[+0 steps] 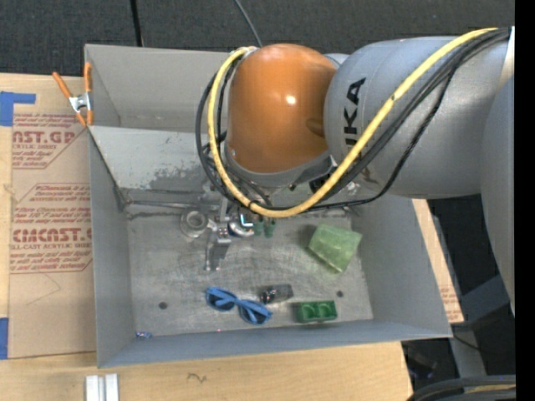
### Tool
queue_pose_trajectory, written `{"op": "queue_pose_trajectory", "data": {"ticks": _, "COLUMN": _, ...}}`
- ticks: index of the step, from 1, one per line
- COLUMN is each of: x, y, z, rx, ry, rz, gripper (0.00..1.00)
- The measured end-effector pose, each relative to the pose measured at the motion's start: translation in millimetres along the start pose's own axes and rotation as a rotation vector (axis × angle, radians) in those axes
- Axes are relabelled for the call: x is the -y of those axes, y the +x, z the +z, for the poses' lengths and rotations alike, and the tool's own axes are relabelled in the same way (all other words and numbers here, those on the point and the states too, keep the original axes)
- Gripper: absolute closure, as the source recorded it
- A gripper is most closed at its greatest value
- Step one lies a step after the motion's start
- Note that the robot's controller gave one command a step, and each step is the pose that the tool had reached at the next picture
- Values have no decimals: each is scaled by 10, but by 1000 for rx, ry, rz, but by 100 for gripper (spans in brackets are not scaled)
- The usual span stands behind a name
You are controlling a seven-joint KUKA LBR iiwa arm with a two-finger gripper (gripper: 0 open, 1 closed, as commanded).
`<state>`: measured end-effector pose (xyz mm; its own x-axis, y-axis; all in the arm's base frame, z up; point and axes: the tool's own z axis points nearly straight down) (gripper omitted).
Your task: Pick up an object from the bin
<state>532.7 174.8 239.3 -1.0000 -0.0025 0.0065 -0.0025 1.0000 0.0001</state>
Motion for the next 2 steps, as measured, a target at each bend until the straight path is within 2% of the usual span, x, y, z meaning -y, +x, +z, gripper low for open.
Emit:
{"op": "queue_pose_trajectory", "data": {"ticks": 1, "x": 441, "y": -108, "z": 1622, "rx": 7, "ry": -2, "rz": 9, "gripper": 0}}
{"op": "queue_pose_trajectory", "data": {"ticks": 2, "x": 513, "y": -294, "z": 758, "rx": 14, "ry": 1, "rz": -346, "gripper": 0}}
